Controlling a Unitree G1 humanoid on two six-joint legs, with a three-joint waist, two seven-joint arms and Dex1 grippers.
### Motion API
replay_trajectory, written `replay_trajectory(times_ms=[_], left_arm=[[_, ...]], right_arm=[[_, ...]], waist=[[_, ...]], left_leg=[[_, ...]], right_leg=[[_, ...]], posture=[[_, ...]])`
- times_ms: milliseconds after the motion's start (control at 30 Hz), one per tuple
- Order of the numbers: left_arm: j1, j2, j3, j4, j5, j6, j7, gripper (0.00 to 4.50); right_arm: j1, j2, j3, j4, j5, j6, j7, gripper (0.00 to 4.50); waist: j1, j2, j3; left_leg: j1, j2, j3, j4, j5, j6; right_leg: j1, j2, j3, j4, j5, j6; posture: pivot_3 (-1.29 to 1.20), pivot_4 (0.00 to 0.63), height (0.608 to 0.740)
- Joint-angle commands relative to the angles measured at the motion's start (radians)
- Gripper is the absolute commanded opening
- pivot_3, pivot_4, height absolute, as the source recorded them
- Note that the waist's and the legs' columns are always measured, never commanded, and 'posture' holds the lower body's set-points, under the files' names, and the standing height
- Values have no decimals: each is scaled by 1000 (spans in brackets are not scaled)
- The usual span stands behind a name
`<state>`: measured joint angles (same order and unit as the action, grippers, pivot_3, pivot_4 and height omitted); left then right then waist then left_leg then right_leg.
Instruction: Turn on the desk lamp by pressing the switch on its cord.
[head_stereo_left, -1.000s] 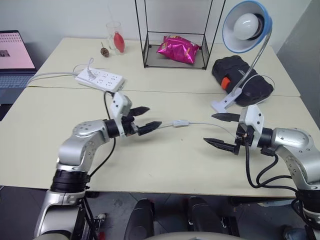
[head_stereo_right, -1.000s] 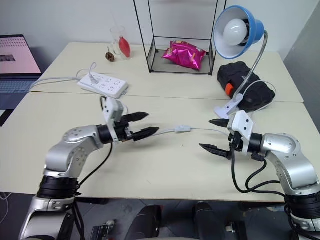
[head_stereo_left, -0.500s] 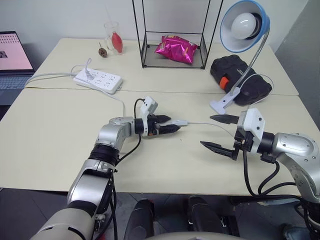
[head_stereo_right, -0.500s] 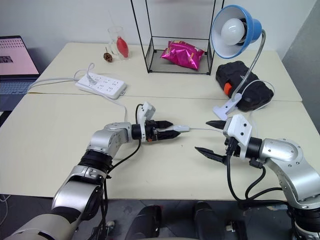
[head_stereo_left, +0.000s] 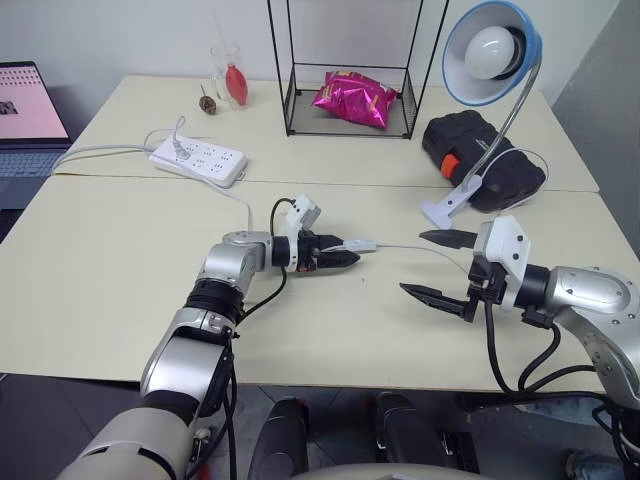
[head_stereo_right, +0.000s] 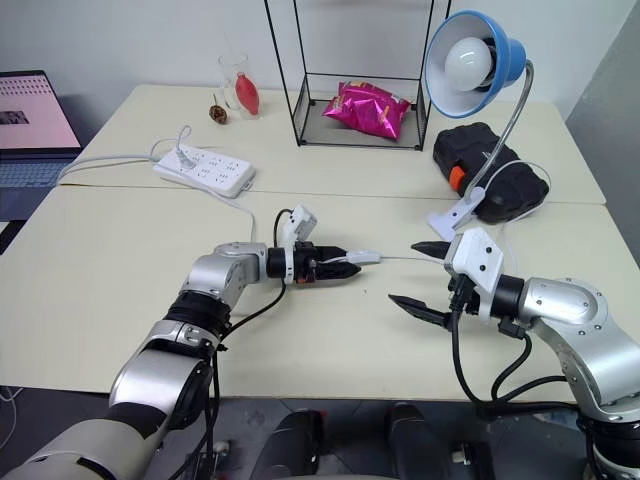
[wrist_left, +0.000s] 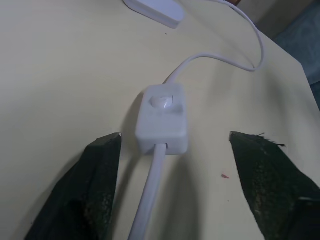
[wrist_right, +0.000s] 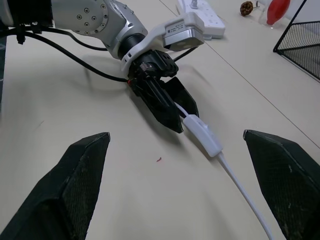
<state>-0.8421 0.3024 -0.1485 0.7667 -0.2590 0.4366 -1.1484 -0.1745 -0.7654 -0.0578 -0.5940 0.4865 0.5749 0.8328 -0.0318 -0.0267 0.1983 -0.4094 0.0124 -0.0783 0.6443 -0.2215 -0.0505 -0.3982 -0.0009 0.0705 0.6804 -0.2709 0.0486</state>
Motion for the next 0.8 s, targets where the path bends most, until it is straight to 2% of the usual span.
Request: replay_trajectory(times_ms=[33, 267, 500, 600, 800], left_arm=[[-21, -19, -10, 21, 32, -47, -11, 2355], [1, -26, -15, 13, 82, -143, 12, 1045], [43, -33, -10, -53, 97, -196, 40, 1040], [72, -30, -11, -99, 115, -257, 73, 1040], [165, -6, 3, -299, 125, -321, 140, 1040]], right_arm=[[-9, -12, -23, -32, 9, -11, -3, 4500], [2, 3, -18, -45, 27, 9, -26, 4500], [49, 43, 25, -83, 17, 32, -81, 4500], [63, 92, 25, -90, 55, 94, -143, 4500], [127, 324, -44, -126, 305, 406, -443, 4500]], waist=[[0, 0, 0], [0, 0, 0], [0, 0, 0], [1, 0, 0], [1, 0, 0]], left_leg=[[0, 0, 0, 0, 0, 0], [0, 0, 0, 0, 0, 0], [0, 0, 0, 0, 0, 0], [0, 0, 0, 0, 0, 0], [0, 1, -2, -1, 0, 0]], right_leg=[[0, 0, 0, 0, 0, 0], [0, 0, 0, 0, 0, 0], [0, 0, 0, 0, 0, 0], [0, 0, 0, 0, 0, 0], [0, 0, 0, 0, 0, 0]], posture=[[0, 150, 740], [0, 150, 740], [0, 150, 740], [0, 150, 740], [0, 150, 740]])
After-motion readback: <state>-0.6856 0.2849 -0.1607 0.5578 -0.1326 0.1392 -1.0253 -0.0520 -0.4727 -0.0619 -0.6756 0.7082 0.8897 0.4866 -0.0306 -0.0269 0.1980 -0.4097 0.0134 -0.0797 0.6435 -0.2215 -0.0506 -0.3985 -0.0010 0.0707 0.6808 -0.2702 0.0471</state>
